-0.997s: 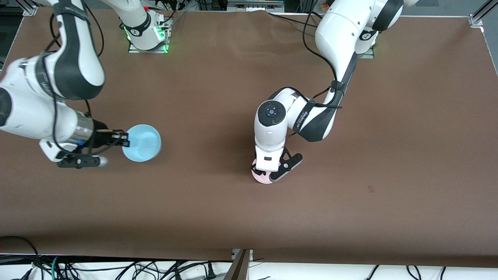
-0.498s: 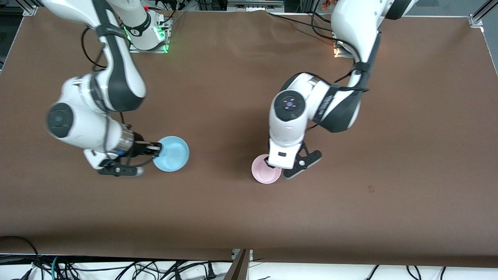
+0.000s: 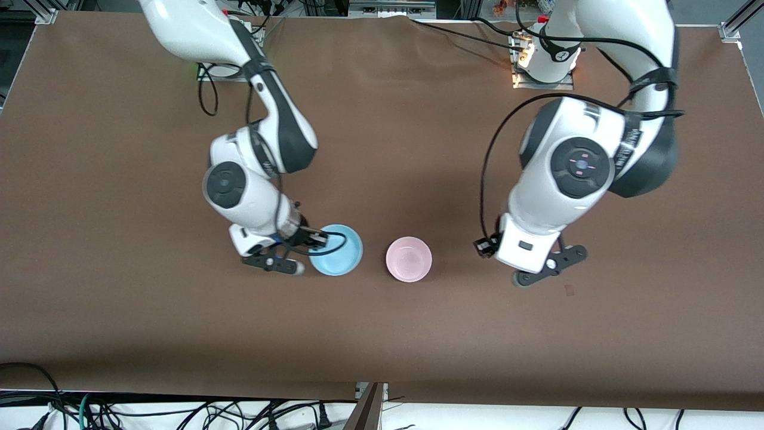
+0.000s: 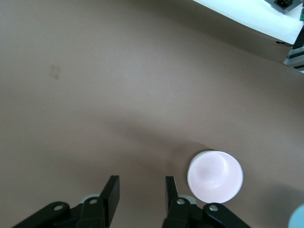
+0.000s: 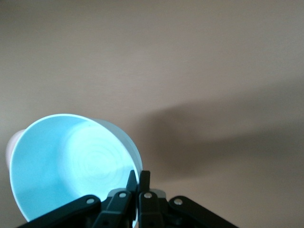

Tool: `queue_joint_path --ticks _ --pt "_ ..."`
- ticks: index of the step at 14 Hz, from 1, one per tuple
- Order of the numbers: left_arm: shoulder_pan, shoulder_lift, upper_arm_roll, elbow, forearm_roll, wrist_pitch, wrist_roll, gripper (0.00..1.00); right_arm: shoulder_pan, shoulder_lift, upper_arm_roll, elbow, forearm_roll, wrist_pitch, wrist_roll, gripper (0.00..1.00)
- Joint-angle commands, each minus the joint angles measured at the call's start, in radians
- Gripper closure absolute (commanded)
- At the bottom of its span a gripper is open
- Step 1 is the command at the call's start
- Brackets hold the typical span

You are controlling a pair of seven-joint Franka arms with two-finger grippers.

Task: Stack pink and blue bowls on white bowl
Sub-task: 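Carry the blue bowl over the pink bowl while the left gripper withdraws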

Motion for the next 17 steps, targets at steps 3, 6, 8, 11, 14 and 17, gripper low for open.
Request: queue_joint_path --ticks 3,6,8,11,14,17 --pt "0.065 -0.035 -0.004 -0.02 -0.023 -0.044 0.169 0.53 0.081 0.137 0.015 0.133 0.017 0.124 0.243 1.0" --pt "0.112 -0.05 -0.004 -0.021 -0.023 -0.063 0.273 0.53 0.119 0.168 0.015 0.145 0.017 0.172 0.316 1.0" --pt "0.138 -0.067 -0.001 -0.021 -0.022 -0.077 0.338 0.53 0.136 0.191 0.015 0.161 0.017 0.204 0.357 1.0" --pt "0.167 -0.071 -0.001 -0.021 -0.02 -0.077 0.403 0.53 0.156 0.226 0.015 0.182 0.017 0.237 0.391 1.0" --pt "0.19 -0.085 0.001 -0.032 -0.019 -0.08 0.464 0.53 0.17 0.25 0.015 0.182 0.015 0.258 0.403 1.0" --pt "0.212 -0.102 0.004 -0.052 -0.017 -0.11 0.557 0.53 0.171 0.254 0.015 0.182 0.014 0.26 0.402 1.0"
